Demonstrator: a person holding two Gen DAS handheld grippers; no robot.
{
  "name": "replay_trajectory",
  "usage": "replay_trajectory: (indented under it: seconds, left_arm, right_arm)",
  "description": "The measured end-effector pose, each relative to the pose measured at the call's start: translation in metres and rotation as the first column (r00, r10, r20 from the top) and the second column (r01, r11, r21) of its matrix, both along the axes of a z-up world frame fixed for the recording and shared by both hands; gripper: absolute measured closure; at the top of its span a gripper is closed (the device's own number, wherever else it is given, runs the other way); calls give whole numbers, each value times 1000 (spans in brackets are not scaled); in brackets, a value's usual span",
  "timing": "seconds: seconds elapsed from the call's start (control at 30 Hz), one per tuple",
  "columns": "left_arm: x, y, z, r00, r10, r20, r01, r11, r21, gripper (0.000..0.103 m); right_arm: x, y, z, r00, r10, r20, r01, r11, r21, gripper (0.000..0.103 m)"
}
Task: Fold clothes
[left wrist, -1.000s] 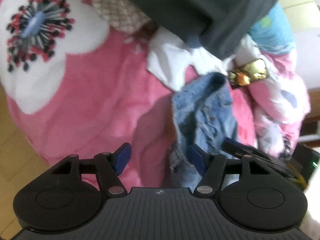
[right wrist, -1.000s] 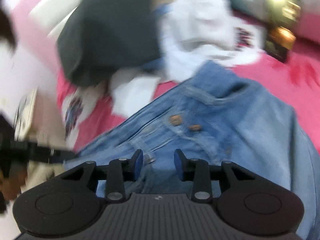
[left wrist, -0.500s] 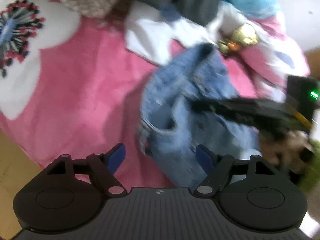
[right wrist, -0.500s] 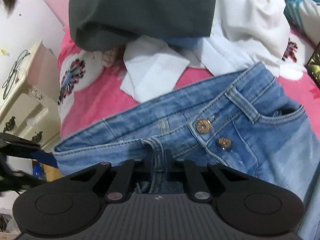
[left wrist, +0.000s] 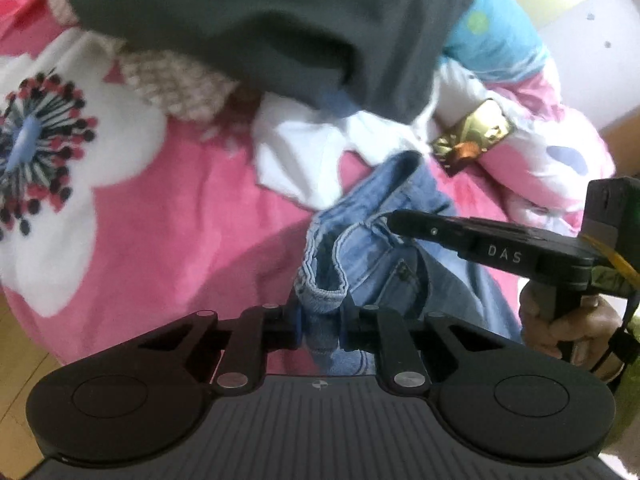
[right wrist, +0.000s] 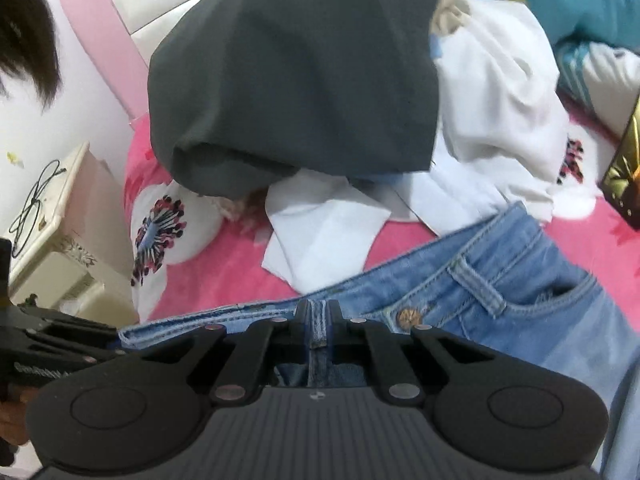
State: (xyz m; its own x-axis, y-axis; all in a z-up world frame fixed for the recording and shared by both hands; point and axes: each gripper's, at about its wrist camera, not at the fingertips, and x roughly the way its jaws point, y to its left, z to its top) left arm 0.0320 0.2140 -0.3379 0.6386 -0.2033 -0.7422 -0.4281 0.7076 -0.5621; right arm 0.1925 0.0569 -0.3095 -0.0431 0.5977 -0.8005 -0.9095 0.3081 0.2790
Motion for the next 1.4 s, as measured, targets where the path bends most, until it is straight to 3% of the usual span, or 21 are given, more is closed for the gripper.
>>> replay_trajectory:
  seconds: [0.17,0.3,0.5,0.53,0.6,0.73,0.9,0.97,1.07,1.1,1.33,1.37,1.4]
  left_arm:
    - [-5,7,-15,999,20,-25,-21,1000,-15,88]
    - [-2,9,-28,996,18,-83,-21,999,-36,80]
    - [-3,9,-30,996,-1,-95,-2,999,-32,74]
    - [-4,9,-30,996,-1,-93,-1,1000,-31,74]
    - [-4,9,-30,996,0,-95,-4,999,-32,74]
    - [-3,9,-31,995,1,-98,-4,1000,-31,73]
    - [-3,8,-31,996,-8,-93,7,1000,-17,73]
    - [-3,6,-31,996,-13,-90,12,1000,-7,73]
    - [-1,4,-30,997,-22,-80,23,1000,5,79]
    - [-1,4,-29,997,-25,-72,26,1000,8,84]
    - [-6,13,-7,999,34,19,-33,999,-6,89]
    - [-7,14,-6,999,36,25,-36,999,-2,89]
    - [-7,16,-5,999,37,29,-37,999,2,89]
  right_arm:
    - [-8,15,-25,1000,6,10,-6,1000,-4,95]
    - [-4,22,-57,998,-13,-60,11,999,-45,93]
    - [14,6,-15,996,-28,-82,26,999,-21,85]
    - [21,0,-4,997,-39,-65,39,999,-7,82]
    - [33,-10,13,997,-60,48,61,998,-3,73]
    - [49,-12,3,964,-3,267,36,992,-119,69]
    - [49,5,-32,941,133,311,-71,977,-202,70]
    - [49,10,-44,940,150,308,-81,971,-226,72]
    - [54,12,-46,947,114,301,-51,976,-210,91]
    - [55,10,-43,948,97,303,-40,981,-191,92]
    - [58,-6,-1,950,-39,310,50,998,-26,93]
    - [60,-6,2,952,-50,303,56,998,-12,100]
    - [61,-3,3,953,-57,297,59,998,0,100]
